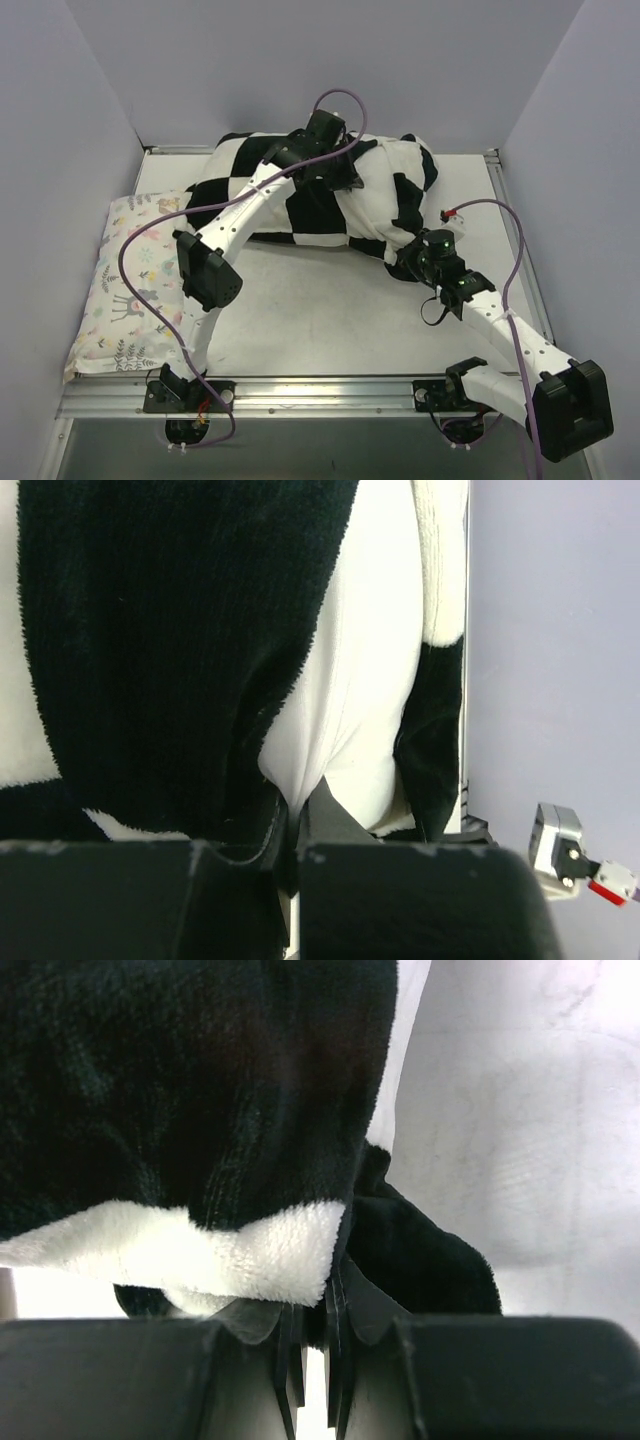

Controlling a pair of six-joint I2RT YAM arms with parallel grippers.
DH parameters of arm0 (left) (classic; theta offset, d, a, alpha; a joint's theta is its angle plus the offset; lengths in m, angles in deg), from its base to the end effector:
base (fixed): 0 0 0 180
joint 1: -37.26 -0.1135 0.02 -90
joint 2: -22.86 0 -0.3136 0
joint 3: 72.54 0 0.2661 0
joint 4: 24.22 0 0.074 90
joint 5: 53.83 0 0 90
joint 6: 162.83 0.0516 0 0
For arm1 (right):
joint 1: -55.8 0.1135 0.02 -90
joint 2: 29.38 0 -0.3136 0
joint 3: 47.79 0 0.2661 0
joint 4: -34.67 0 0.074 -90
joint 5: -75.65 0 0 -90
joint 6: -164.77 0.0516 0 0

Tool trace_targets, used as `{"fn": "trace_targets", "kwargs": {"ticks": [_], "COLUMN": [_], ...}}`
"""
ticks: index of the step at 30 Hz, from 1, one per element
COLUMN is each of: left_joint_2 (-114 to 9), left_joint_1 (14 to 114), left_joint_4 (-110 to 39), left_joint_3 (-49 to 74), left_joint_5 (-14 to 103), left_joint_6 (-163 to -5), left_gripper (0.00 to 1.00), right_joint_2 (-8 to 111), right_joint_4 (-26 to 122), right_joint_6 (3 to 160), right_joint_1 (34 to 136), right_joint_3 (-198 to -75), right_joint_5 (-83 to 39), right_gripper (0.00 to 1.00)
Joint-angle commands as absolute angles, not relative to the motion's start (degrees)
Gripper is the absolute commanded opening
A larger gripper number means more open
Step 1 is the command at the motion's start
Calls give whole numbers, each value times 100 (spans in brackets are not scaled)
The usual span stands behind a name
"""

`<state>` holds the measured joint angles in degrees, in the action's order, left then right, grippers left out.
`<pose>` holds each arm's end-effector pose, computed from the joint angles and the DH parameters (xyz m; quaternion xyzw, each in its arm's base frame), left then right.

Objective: Remove the pillowcase from the pillow

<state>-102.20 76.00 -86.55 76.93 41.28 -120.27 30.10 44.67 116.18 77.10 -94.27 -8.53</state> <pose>0.4194 -0.3424 0.4031 -0.0486 0.8965 -0.3289 0.2929 0.2212 0.0806 0.2748 0.1730 0.8151 0.2507 0.4928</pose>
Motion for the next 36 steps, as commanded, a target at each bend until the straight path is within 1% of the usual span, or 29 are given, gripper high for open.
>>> {"fn": "trace_targets", "kwargs": {"ticks": [1, 2, 4, 7, 8, 9, 10, 21, 23, 25, 26, 27, 30, 31, 32, 33, 34, 36], "left_joint_2": [-8982, -8973, -8929, -8885, -8876, -8859, -8841, -8701, -8665, -8517, -8394, -8262, -7779, -7578, -7515, -7470, -7418, -7435], "left_joint_1": [6829, 6802, 6758, 6697, 6662, 6653, 6635, 6477, 6468, 6573, 6660, 6766, 7232, 7337, 7477, 7548, 7610, 7785], "left_joint_4": [-7671, -7663, -7698, -7715, -7724, -7724, -7724, -7803, -7970, -8075, -8058, -8015, -7559, -7183, -7049, -6908, -6689, -6512], "left_joint_3": [8428, 8419, 8384, 8314, 8288, 8270, 8226, 8191, 8173, 7789, 7508, 6818, 5760, 5156, 4880, 4686, 4388, 4210], "left_joint_5": [3819, 3854, 3872, 3907, 3916, 3916, 3916, 4136, 4110, 4074, 3944, 3847, 3662, 3661, 3661, 3661, 3661, 3653], "left_joint_6": [-12161, -12161, -12153, -12144, -12144, -12144, -12144, -12170, -12065, -11881, -11828, -11740, -11502, -11502, -11554, -11590, -11651, -11695], "left_gripper": [0, 0, 0, 0, 0, 0, 0, 0, 0, 0, 0, 0, 0, 0, 0, 0, 0, 0], "right_joint_2": [3161, 3126, 3117, 3126, 3161, 3179, 3187, 3618, 3793, 3873, 3951, 3987, 4128, 4137, 4154, 4180, 4242, 4417], "right_joint_4": [5236, 5175, 5034, 4815, 4814, 4527, 4428, 4260, 4313, 4331, 4339, 4400, 4724, 4744, 5057, 5156, 5253, 5411], "right_joint_6": [11591, 11617, 11626, 11591, 11599, 11599, 11599, 11573, 11529, 11538, 11529, 11433, 11153, 11038, 10933, 10844, 10704, 10616], "right_joint_1": [7382, 7356, 7242, 7013, 6839, 6741, 6670, 6213, 5889, 5460, 5405, 5387, 5658, 5781, 6017, 6106, 6168, 6213], "right_joint_3": [-8974, -8921, -8807, -8675, -8588, -8543, -8499, -8587, -8762, -8937, -9043, -9166, -9789, -9930, -10193, -10317, -10431, -10695], "right_joint_5": [-617, -644, -741, -1065, -1353, -1426, -1670, -1954, -2076, -2453, -2568, -2639, -2772, -2702, -2544, -2465, -2438, -2533], "right_gripper": [0, 0, 4, 6, 5, 1, 0, 0, 0, 0, 0, 0, 1, 3, 5, 9, 10, 16]}}
